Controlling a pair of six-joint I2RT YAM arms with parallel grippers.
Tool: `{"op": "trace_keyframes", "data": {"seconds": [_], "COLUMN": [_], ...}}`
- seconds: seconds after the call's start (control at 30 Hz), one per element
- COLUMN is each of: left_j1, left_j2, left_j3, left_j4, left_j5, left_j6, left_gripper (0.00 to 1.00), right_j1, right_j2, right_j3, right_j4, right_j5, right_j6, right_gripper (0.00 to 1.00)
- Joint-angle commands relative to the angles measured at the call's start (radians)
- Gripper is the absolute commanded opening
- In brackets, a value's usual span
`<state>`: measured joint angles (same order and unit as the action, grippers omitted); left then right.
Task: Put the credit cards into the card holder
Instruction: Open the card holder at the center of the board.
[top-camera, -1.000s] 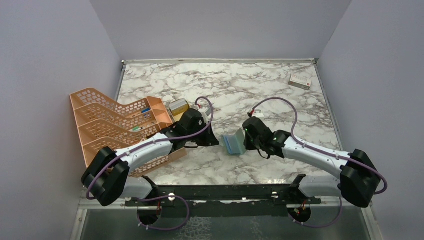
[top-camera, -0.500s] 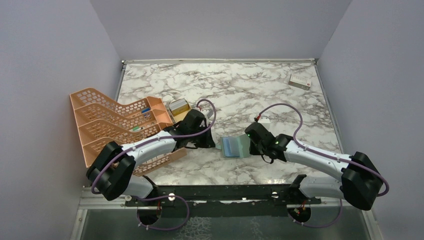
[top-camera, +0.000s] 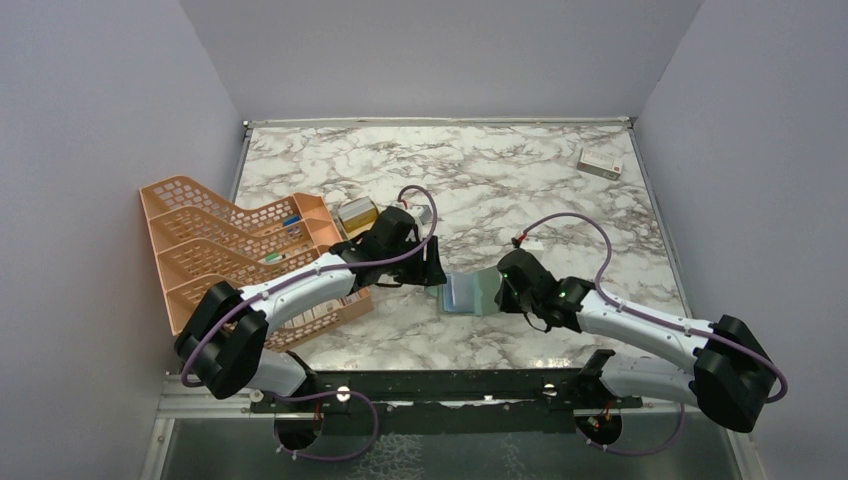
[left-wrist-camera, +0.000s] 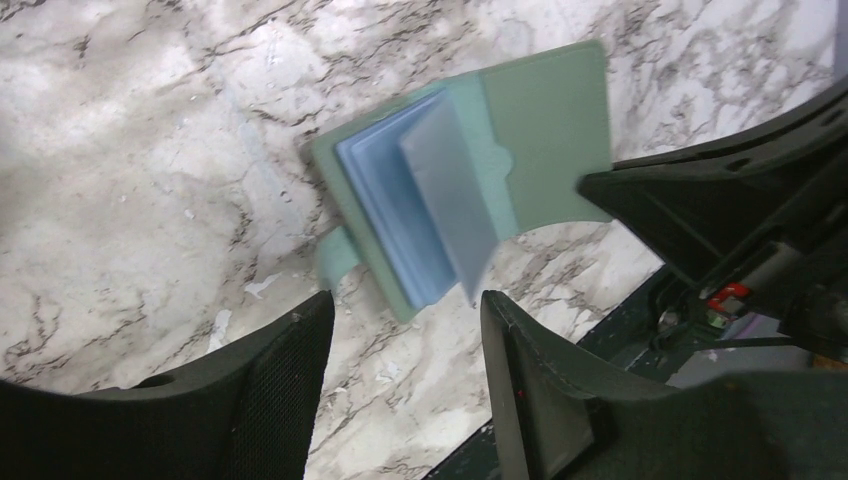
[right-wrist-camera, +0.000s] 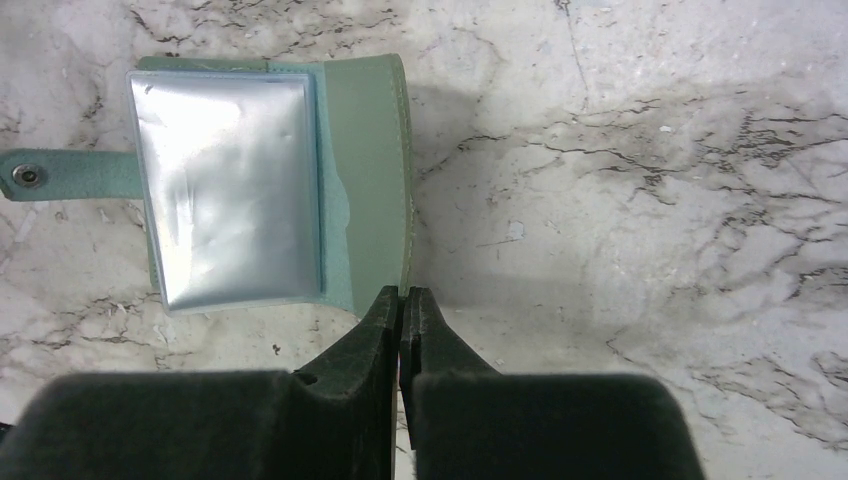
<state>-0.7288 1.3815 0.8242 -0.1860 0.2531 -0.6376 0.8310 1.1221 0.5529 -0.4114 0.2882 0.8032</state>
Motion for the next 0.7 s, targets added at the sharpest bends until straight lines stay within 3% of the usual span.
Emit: {"op": "trace_keyframes", "data": {"seconds": [0.0,0.3,0.67], "left_j1": [-0.012,-0.012,-0.012], "left_j2": [-0.033,0.060,0.147], "left_j3": [0.021,-0.058,-0.089], "left_j4": [0.060,0.261,0.362], "left_j5": [0.052,0.129,0.120], "left_j6": [-0.039,-0.112,-0.109], "left_gripper": [0.64,0.69,0.72], "right_j1": [0.000,0.000,0.000], "right_j2": [0.003,-0.015,-0.029], "right_j3": [-0.022,-0.045,-0.048], "right_j4": [0.060,0.073,0.061], "right_j5": [-0.048,-0.054,-0.055], "right_j6": [0.020,0.033,0.030], "right_gripper": [0.01,0.01,0.01]}}
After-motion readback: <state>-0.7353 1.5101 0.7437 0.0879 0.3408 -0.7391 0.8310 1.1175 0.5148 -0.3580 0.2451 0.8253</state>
